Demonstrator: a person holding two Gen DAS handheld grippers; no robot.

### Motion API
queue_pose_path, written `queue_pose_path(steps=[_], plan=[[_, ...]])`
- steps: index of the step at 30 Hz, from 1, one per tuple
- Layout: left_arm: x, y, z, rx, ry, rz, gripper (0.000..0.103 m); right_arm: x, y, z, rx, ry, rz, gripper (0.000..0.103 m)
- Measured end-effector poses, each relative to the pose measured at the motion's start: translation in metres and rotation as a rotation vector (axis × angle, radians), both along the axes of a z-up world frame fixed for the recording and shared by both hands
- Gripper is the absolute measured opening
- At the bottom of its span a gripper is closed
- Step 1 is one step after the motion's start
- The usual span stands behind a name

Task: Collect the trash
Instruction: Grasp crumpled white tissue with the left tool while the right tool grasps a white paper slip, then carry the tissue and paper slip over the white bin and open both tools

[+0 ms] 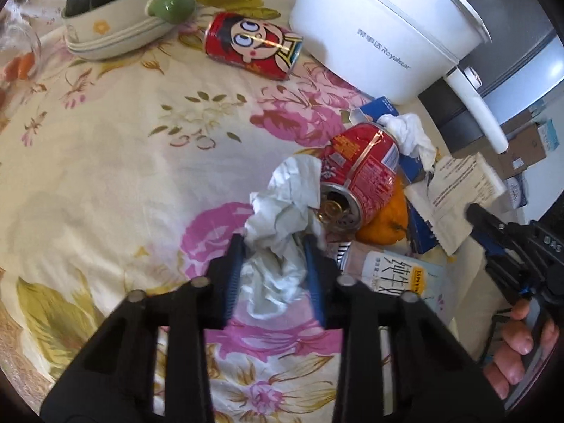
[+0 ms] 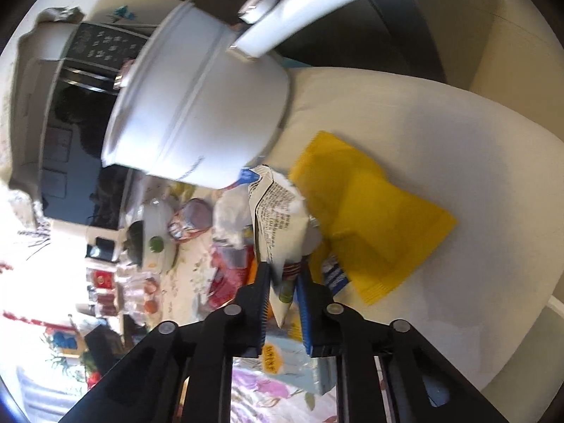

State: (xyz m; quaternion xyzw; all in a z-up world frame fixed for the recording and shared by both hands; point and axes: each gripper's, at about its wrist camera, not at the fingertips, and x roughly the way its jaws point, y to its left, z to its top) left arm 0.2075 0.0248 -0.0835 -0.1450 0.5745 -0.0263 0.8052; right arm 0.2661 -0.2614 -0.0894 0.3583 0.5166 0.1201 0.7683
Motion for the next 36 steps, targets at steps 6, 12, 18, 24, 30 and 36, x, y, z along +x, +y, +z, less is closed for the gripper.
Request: queue_pose_path(steps=[6, 12, 18, 24, 30, 36], plan=[[-0.006, 0.015, 0.008, -0.028, -0.029, 0.049, 0.025, -0.011, 0.003, 0.010, 0.012, -0.031, 0.030, 0.009], [-0.015, 0.022, 0.020, -0.031, -0.065, 0.076, 0.024, -0.019, -0.002, 0.018, 0.029, -0.059, 0.038, 0.006], [-0.025, 0.027, 0.032, -0.050, -0.109, 0.091, 0.024, -0.028, -0.005, 0.034, 0.042, -0.096, 0.063, 0.005], [-0.040, 0.024, 0.050, -0.063, -0.156, 0.071, 0.024, -0.059, -0.021, 0.053, 0.068, -0.146, 0.080, 0.005], [-0.062, -0.001, 0.076, -0.026, -0.214, -0.007, 0.024, -0.111, -0.062, 0.059, 0.094, -0.158, 0.036, 0.005], [-0.097, -0.052, 0.094, -0.060, -0.207, -0.165, 0.024, -0.169, -0.090, 0.050, 0.126, -0.143, -0.017, 0.005]])
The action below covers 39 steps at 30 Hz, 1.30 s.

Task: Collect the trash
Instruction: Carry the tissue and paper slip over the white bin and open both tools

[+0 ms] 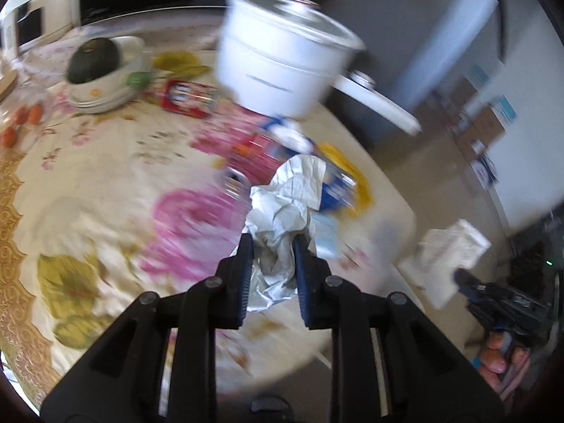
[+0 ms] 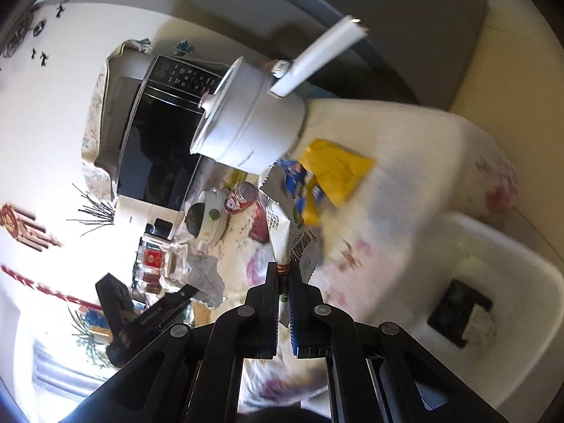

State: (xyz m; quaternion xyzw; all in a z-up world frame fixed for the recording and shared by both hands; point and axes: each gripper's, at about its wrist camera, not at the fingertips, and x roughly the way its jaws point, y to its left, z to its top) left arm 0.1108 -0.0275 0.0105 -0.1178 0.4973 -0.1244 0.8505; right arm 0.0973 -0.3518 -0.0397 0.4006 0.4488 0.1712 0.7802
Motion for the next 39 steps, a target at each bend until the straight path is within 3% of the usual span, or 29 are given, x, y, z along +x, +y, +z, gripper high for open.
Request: queue_pose_path(steps=[6, 12, 16, 24, 25, 28, 29, 30, 33, 39], plan=[[-0.035, -0.079, -0.013, -0.012, 0.057, -0.216, 0.025, -0.040, -0.024, -0.034, -0.005, 0.089, -0.056, 0.005], [-0.058, -0.151, -0.052, 0.067, 0.126, -0.370, 0.025, -0.062, -0.048, -0.055, -0.056, 0.154, -0.119, 0.005], [-0.069, -0.181, -0.077, 0.112, 0.172, -0.435, 0.025, -0.074, -0.056, -0.066, -0.142, 0.201, -0.134, 0.006], [-0.068, -0.218, -0.101, 0.201, 0.211, -0.477, 0.029, -0.079, -0.059, -0.091, -0.255, 0.309, -0.158, 0.007], [-0.066, -0.222, -0.104, 0.203, 0.217, -0.483, 0.033, -0.079, -0.060, -0.092, -0.278, 0.317, -0.164, 0.007], [-0.058, -0.233, -0.112, 0.209, 0.272, -0.483, 0.063, -0.076, -0.062, -0.092, -0.350, 0.349, -0.183, 0.011], [-0.057, -0.234, -0.110, 0.211, 0.269, -0.472, 0.067, -0.076, -0.065, -0.093, -0.360, 0.359, -0.190, 0.016], [-0.057, -0.232, -0.106, 0.212, 0.256, -0.460, 0.067, -0.076, -0.067, -0.095, -0.361, 0.370, -0.195, 0.026], [-0.054, -0.221, -0.097, 0.193, 0.246, -0.444, 0.069, -0.077, -0.070, -0.095, -0.378, 0.375, -0.206, 0.044], [-0.049, -0.185, -0.077, 0.177, 0.212, -0.375, 0.069, -0.074, -0.071, -0.095, -0.355, 0.359, -0.207, 0.045]])
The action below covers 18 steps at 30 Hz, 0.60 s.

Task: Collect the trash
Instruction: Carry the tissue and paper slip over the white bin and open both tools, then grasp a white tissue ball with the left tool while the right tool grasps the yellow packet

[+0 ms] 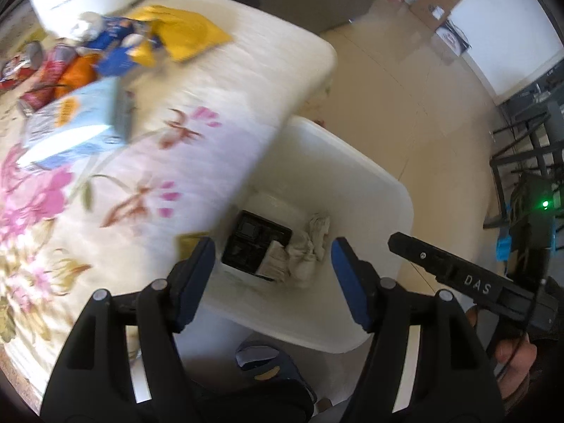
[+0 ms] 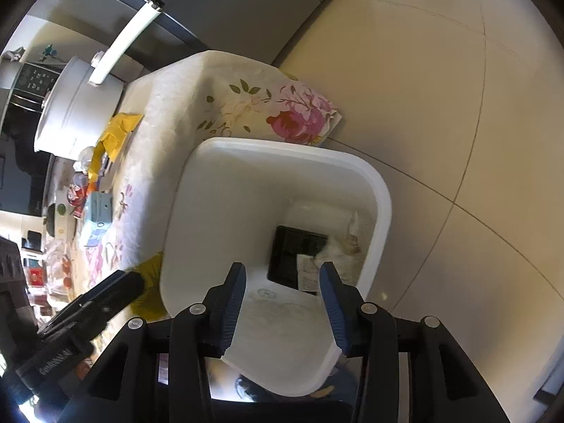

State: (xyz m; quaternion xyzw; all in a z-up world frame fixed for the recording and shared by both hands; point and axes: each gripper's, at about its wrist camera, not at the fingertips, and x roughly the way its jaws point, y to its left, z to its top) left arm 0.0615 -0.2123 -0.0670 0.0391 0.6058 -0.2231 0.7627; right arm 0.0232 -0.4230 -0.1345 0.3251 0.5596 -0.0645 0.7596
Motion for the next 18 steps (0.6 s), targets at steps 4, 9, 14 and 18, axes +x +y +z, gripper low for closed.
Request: queue_pose_path(steps=[4, 9, 14, 18], plan=[[0.000, 0.020, 0.017, 0.024, -0.054, 0.024, 0.069, 0.004, 0.007, 0.003, -0.009, -0.017, 0.019, 0.045], [0.004, 0.051, 0.035, 0.045, -0.094, 0.074, 0.069, 0.012, 0.019, 0.011, 0.001, -0.054, 0.078, 0.045], [0.012, 0.086, 0.039, 0.077, -0.125, 0.137, 0.069, 0.022, 0.039, 0.032, -0.019, -0.117, 0.162, 0.058], [0.034, 0.123, 0.043, 0.057, -0.124, 0.229, 0.069, 0.035, 0.052, 0.037, -0.020, -0.132, 0.194, 0.059]])
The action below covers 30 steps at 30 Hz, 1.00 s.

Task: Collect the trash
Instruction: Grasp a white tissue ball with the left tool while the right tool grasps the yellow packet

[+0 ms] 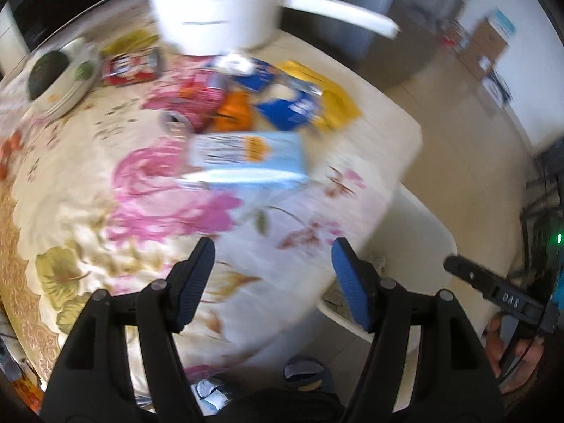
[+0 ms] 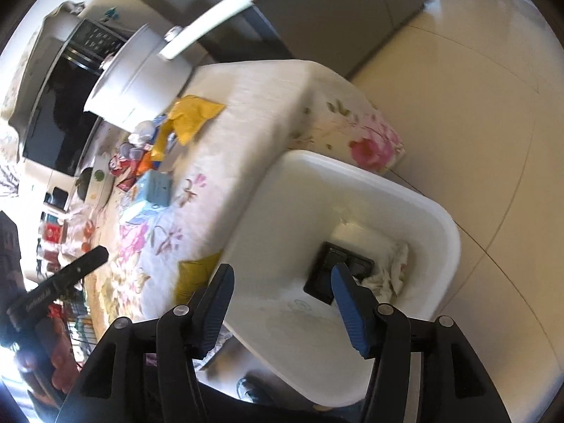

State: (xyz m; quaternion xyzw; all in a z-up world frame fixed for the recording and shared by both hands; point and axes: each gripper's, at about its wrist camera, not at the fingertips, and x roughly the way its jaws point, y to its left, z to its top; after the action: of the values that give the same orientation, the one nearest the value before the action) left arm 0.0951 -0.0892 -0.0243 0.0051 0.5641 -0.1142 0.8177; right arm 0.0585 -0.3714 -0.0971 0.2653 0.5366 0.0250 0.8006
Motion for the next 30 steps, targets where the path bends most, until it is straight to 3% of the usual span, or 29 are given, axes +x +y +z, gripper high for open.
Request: queue_pose_path(steps=[8, 15, 22, 30], plan=[[0.033, 0.075, -0.005, -0.049, 0.002, 0.202, 0.069, 0.027, 0.026, 0.000, 0.061, -0.010, 0.049, 0.059], [0.058, 0.099, -0.014, -0.077, 0.020, 0.253, 0.069, 0.055, 0.036, -0.001, 0.088, -0.013, 0.047, 0.059], [0.086, 0.090, -0.014, -0.067, 0.003, 0.223, 0.069, 0.089, 0.037, -0.001, 0.133, -0.022, 0.033, 0.059], [0.133, 0.039, -0.001, -0.016, -0.068, 0.081, 0.074, 0.144, 0.026, -0.009, 0.239, -0.016, -0.062, 0.059]])
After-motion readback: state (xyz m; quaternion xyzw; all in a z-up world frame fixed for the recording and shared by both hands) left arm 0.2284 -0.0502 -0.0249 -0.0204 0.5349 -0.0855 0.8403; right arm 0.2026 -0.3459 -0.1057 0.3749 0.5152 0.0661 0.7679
